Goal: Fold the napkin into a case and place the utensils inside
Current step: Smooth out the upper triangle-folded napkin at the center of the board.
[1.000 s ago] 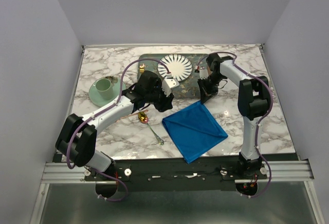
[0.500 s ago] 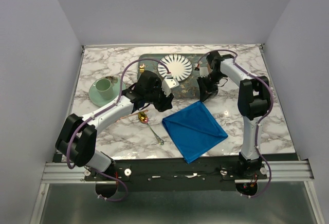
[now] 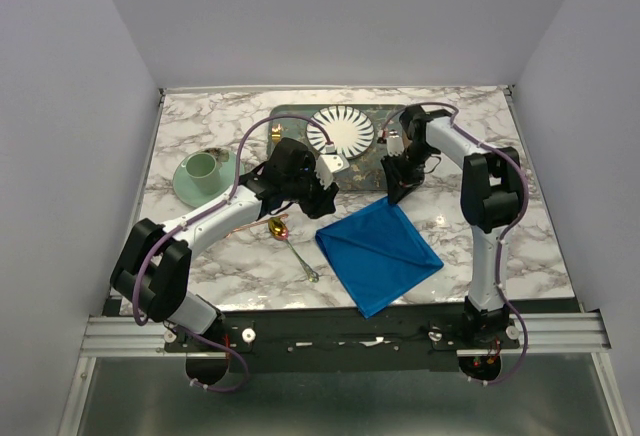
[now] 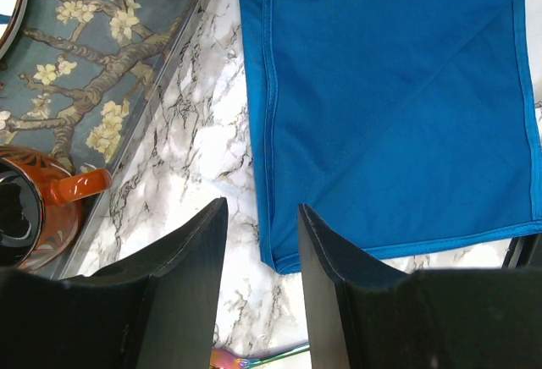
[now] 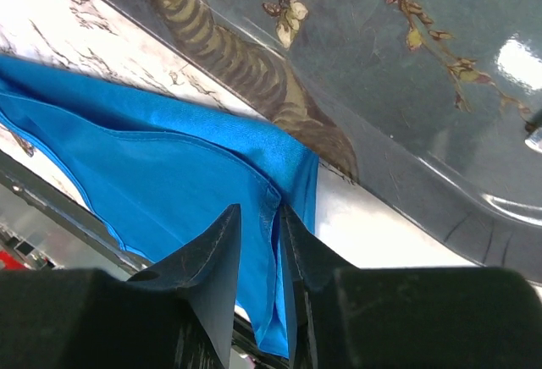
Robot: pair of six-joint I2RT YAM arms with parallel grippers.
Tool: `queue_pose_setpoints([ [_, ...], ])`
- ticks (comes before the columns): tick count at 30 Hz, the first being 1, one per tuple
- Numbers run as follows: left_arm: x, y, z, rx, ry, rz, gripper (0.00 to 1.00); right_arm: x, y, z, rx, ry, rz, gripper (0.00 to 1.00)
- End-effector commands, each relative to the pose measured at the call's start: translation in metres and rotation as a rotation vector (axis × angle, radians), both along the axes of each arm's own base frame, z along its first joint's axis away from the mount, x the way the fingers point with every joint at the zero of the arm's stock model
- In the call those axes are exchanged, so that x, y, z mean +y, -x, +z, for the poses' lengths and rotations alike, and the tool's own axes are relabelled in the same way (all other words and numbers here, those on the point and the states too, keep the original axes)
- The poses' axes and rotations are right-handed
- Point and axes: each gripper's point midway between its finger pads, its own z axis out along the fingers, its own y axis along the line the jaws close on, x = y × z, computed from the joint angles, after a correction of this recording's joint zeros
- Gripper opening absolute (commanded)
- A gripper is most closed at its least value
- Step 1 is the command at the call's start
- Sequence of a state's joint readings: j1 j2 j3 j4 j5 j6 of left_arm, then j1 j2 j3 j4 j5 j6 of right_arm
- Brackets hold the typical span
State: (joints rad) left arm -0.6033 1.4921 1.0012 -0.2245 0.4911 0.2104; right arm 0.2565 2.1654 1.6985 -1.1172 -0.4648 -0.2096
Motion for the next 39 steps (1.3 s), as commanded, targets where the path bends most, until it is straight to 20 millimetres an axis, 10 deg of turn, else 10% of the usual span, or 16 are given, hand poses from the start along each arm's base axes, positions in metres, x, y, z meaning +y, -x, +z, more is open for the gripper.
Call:
queue_pose_setpoints([
  [1,-0.003,-0.001,0.007,-0.008,0.022,-0.021,0.5,0.005,0.006,-0.014,0.048,-0.003,0.003,0.33],
  [22,-0.002,0.003,0.0,-0.001,0.022,-0.044,0.46,0.009,-0.02,-0.002,-0.032,-0.004,0.007,0.05],
  [32,-0.002,0.004,-0.006,0.033,0.024,-0.029,0.45,0.01,-0.019,-0.011,-0.01,-0.004,0.015,0.1],
  [39,-0.004,0.01,-0.006,0.104,0.058,0.016,0.47,0.008,-0.032,0.004,-0.078,0.008,0.026,0.31],
])
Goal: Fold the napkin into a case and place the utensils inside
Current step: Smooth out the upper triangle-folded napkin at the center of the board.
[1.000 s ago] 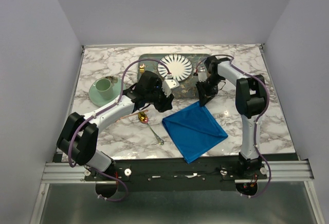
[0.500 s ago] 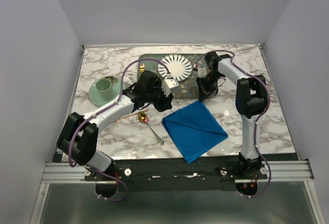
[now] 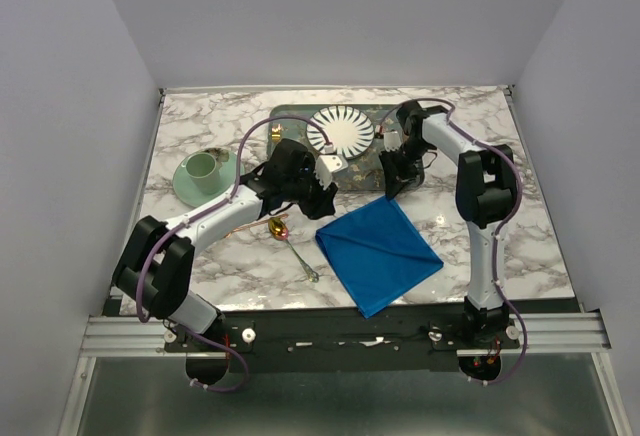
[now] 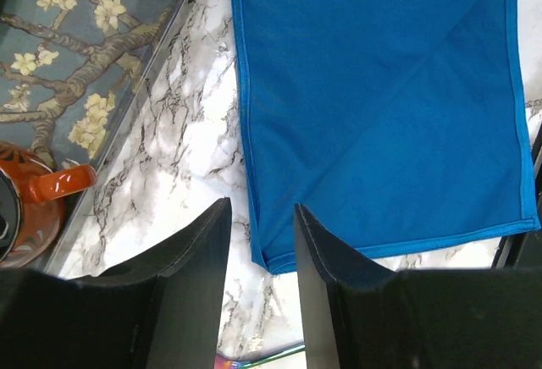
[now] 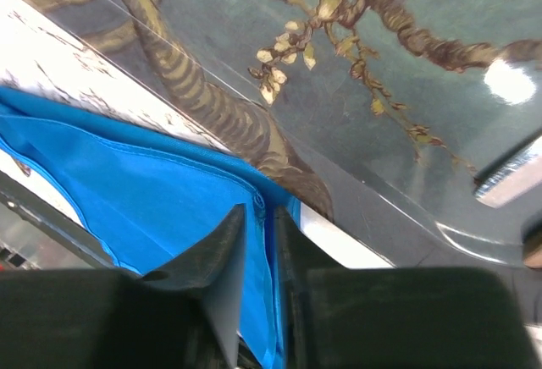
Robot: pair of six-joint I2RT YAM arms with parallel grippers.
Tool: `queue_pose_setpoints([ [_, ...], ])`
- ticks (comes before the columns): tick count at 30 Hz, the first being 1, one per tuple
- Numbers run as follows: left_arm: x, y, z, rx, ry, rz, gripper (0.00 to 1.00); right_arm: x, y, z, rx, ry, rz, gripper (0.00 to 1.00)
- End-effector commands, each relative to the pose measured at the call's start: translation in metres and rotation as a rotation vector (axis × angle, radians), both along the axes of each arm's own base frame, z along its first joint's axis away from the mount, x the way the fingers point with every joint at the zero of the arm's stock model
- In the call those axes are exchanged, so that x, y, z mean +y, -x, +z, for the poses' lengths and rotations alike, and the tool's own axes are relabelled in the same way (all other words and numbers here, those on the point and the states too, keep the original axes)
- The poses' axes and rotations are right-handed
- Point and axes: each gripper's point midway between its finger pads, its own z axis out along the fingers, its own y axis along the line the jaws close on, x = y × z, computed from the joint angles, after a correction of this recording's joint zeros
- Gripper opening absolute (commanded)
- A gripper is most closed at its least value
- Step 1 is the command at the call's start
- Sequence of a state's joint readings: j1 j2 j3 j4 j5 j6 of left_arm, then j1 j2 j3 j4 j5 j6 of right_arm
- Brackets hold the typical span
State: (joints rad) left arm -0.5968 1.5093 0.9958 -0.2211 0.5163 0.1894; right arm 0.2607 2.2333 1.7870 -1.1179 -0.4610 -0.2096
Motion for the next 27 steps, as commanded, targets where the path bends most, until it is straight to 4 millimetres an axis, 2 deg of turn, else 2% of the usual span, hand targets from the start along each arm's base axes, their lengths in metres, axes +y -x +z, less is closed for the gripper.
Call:
queue_pose_setpoints([
  [1,-0.004,0.008,0.001,0.068,0.058,0.023,0.48,0.002,-0.014,0.016,-0.076,0.007,0.025,0.38],
  [2,-0.004,0.009,0.004,0.071,0.07,0.029,0.5,0.003,-0.016,0.031,-0.114,-0.006,0.03,0.42],
  [5,-0.005,0.015,0.016,0.079,0.125,0.052,0.53,0.002,-0.013,0.054,-0.174,-0.032,0.052,0.66],
  [6,-0.006,0.017,0.024,0.071,0.146,0.056,0.54,0.001,-0.011,0.071,-0.22,-0.049,0.059,0.7],
  [8,-0.009,0.023,0.028,0.122,0.19,0.074,0.54,0.004,-0.003,0.088,-0.258,-0.096,0.085,0.76],
  [10,-0.012,0.026,0.026,0.174,0.21,0.088,0.54,0.008,0.018,0.103,-0.262,-0.163,0.095,0.76],
  [11,-0.015,0.027,0.029,0.223,0.243,0.116,0.54,0.011,0.029,0.103,-0.242,-0.194,0.097,0.77],
  [12,-0.018,0.028,0.023,0.263,0.249,0.124,0.53,0.012,0.048,0.095,-0.189,-0.223,0.093,0.77],
  [13,-0.02,0.029,0.018,0.297,0.256,0.132,0.52,0.019,0.063,0.103,-0.159,-0.291,0.081,0.77],
  [15,-0.025,0.026,0.014,0.367,0.292,0.174,0.49,0.025,0.08,0.099,-0.121,-0.35,0.07,0.77],
  [16,-0.023,0.027,0.01,0.389,0.297,0.192,0.48,0.025,0.102,0.089,-0.043,-0.373,0.048,0.77],
  [19,-0.018,0.023,0.002,0.431,0.301,0.23,0.46,0.02,0.129,0.066,0.059,-0.362,0.027,0.74],
  [21,-0.01,0.021,-0.005,0.455,0.284,0.248,0.46,0.015,0.137,0.055,0.069,-0.338,0.024,0.73],
  [22,-0.004,0.013,-0.006,0.44,0.272,0.274,0.47,0.01,0.138,0.049,0.067,-0.309,0.02,0.73],
  [23,0.004,0.016,-0.016,0.461,0.213,0.299,0.5,0.006,0.143,0.042,0.082,-0.29,0.018,0.73],
  [25,0.016,0.005,-0.024,0.41,0.151,0.313,0.52,0.001,0.142,0.038,0.084,-0.268,0.002,0.72],
  [27,0.027,0.008,-0.036,0.417,0.063,0.32,0.52,-0.004,0.141,0.034,0.098,-0.256,-0.019,0.72],
])
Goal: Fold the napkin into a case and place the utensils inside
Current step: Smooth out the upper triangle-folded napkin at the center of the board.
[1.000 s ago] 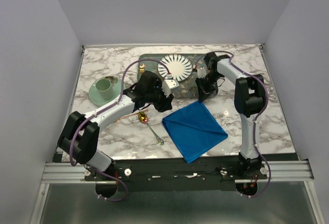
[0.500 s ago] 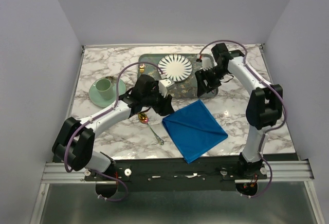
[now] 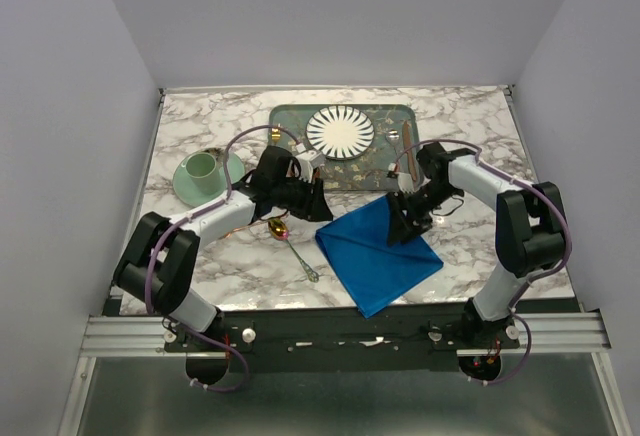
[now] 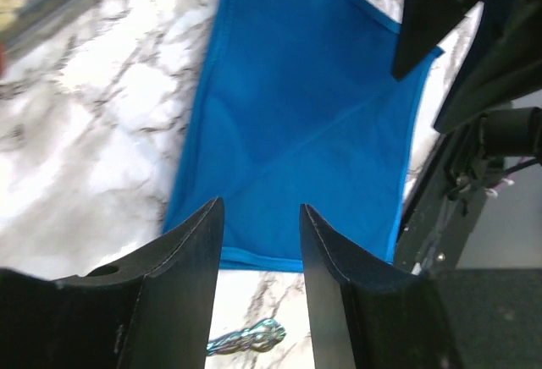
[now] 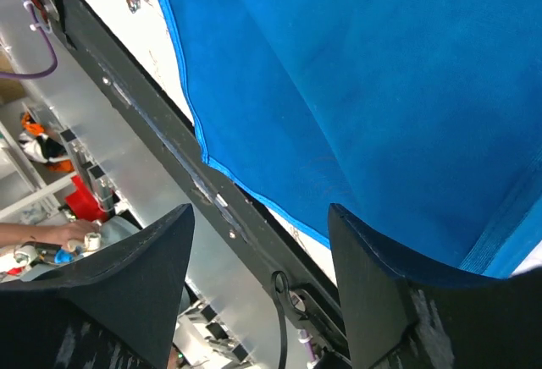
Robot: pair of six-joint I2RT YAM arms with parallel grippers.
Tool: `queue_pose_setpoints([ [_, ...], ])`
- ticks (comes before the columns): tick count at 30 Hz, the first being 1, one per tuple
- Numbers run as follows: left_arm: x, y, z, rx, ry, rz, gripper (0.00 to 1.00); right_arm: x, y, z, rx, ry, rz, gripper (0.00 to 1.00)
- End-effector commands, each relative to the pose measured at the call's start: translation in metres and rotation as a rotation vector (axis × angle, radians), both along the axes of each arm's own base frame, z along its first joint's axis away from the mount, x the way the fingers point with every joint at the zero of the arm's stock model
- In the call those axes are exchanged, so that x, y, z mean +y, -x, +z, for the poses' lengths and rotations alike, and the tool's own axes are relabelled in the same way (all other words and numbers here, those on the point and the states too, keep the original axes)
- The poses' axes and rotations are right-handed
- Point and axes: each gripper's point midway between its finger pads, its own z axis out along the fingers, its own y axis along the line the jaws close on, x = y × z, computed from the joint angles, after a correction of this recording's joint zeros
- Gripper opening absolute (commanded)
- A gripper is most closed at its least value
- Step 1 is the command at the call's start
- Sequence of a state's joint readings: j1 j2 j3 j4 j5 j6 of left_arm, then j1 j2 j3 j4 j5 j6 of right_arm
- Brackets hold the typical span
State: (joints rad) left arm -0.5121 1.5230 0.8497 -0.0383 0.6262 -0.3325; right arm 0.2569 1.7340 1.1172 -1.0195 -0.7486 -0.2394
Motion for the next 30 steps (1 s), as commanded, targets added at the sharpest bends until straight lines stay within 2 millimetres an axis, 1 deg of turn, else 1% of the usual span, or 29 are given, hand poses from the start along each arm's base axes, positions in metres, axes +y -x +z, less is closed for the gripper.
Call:
queue_pose_setpoints([
  [1,0.024,-0.011,-0.016,-0.04,-0.176,-0.022,0.52,-0.007,-0.011,-0.006,-0.017,0.011,-0.04,0.72],
  [3,0.029,-0.011,-0.024,-0.037,-0.22,-0.043,0.54,-0.011,-0.011,-0.008,-0.002,0.018,-0.057,0.71],
  [4,0.029,-0.016,-0.022,-0.051,-0.231,-0.046,0.54,-0.011,-0.011,-0.008,0.005,0.015,-0.061,0.71],
  [6,0.032,-0.015,-0.032,-0.046,-0.272,-0.084,0.55,-0.012,-0.01,-0.006,0.022,0.005,-0.077,0.71],
  [7,0.031,-0.018,-0.03,-0.052,-0.277,-0.09,0.54,-0.012,-0.011,-0.006,0.024,0.004,-0.081,0.71],
  [9,0.033,-0.018,-0.033,-0.063,-0.294,-0.13,0.54,-0.015,-0.008,-0.006,0.036,0.014,-0.081,0.7],
  [13,0.029,-0.017,-0.031,-0.09,-0.303,-0.187,0.54,-0.023,-0.003,-0.01,0.06,0.047,-0.093,0.69],
  [15,0.029,-0.015,-0.035,-0.091,-0.32,-0.211,0.54,-0.032,-0.004,-0.014,0.057,0.089,-0.107,0.68],
  [17,0.028,-0.014,-0.035,-0.095,-0.324,-0.222,0.54,-0.036,-0.008,-0.015,0.06,0.11,-0.117,0.66],
  [20,0.024,-0.012,-0.036,-0.108,-0.335,-0.246,0.54,-0.045,-0.009,-0.02,0.075,0.159,-0.124,0.59],
  [21,0.023,-0.012,-0.037,-0.107,-0.34,-0.254,0.54,-0.048,-0.009,-0.022,0.087,0.174,-0.125,0.54],
  [23,0.021,-0.012,-0.039,-0.117,-0.357,-0.266,0.54,-0.053,-0.009,-0.024,0.089,0.2,-0.116,0.51],
  [30,0.013,-0.011,-0.046,-0.114,-0.378,-0.301,0.54,-0.062,-0.01,-0.019,0.072,0.237,-0.066,0.38],
])
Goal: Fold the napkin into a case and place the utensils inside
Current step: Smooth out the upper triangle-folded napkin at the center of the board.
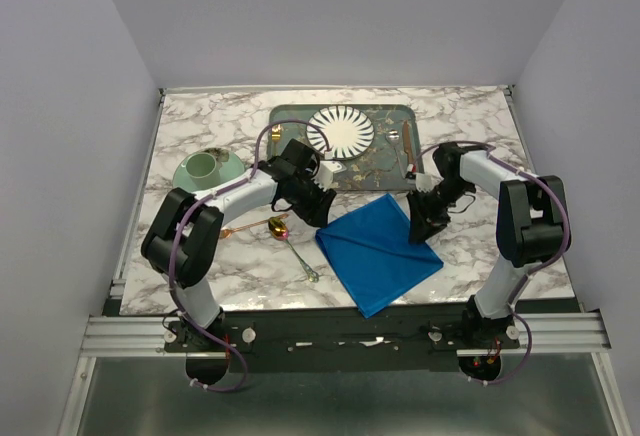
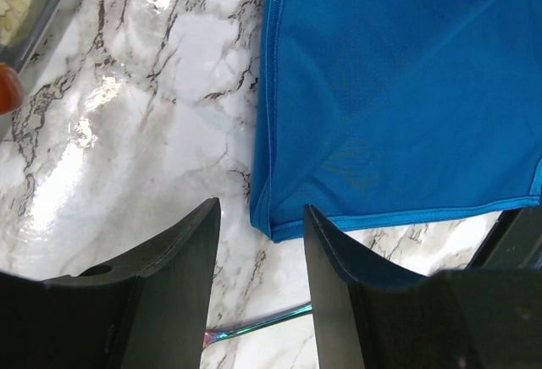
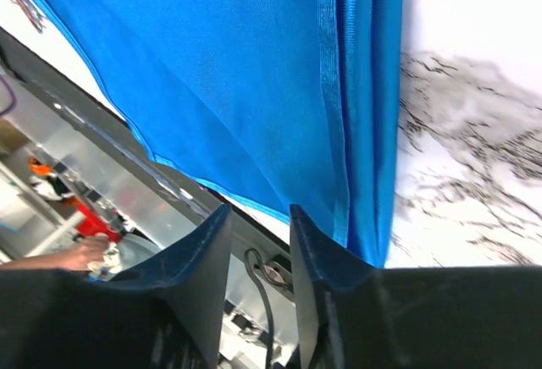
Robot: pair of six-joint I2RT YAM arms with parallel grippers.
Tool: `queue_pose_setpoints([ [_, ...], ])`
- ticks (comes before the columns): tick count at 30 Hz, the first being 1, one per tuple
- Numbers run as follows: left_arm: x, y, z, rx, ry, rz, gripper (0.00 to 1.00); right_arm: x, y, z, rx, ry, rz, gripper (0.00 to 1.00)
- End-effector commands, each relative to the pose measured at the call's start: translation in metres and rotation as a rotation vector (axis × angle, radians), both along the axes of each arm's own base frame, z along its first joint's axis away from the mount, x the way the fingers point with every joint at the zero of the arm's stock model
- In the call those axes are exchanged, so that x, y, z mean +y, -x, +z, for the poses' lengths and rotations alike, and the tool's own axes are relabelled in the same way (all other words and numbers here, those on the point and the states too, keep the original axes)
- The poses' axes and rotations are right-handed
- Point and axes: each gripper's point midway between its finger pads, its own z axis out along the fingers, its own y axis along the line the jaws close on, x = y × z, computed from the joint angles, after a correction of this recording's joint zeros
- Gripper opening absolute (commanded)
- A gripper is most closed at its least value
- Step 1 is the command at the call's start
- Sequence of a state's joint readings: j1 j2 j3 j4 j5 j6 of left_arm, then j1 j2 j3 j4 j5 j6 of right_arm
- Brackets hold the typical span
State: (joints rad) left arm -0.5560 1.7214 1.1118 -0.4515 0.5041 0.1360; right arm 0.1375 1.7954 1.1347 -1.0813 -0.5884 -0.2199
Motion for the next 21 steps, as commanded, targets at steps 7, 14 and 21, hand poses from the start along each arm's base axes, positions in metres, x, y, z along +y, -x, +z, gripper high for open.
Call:
queue_pose_setpoints([
  [7,-0.009,-0.007,-0.006,-0.029,-0.052,-0.035,0.5,-0.02,0.001,0.001,0.013,0.085,0.112,0.36],
  [14,-0.012,-0.006,-0.011,-0.013,-0.063,-0.054,0.41,-0.03,0.008,-0.012,0.032,0.125,0.141,0.33],
  [21,-0.007,0.006,-0.012,0.019,-0.068,-0.093,0.16,-0.031,0.009,-0.021,0.048,0.136,0.145,0.33],
])
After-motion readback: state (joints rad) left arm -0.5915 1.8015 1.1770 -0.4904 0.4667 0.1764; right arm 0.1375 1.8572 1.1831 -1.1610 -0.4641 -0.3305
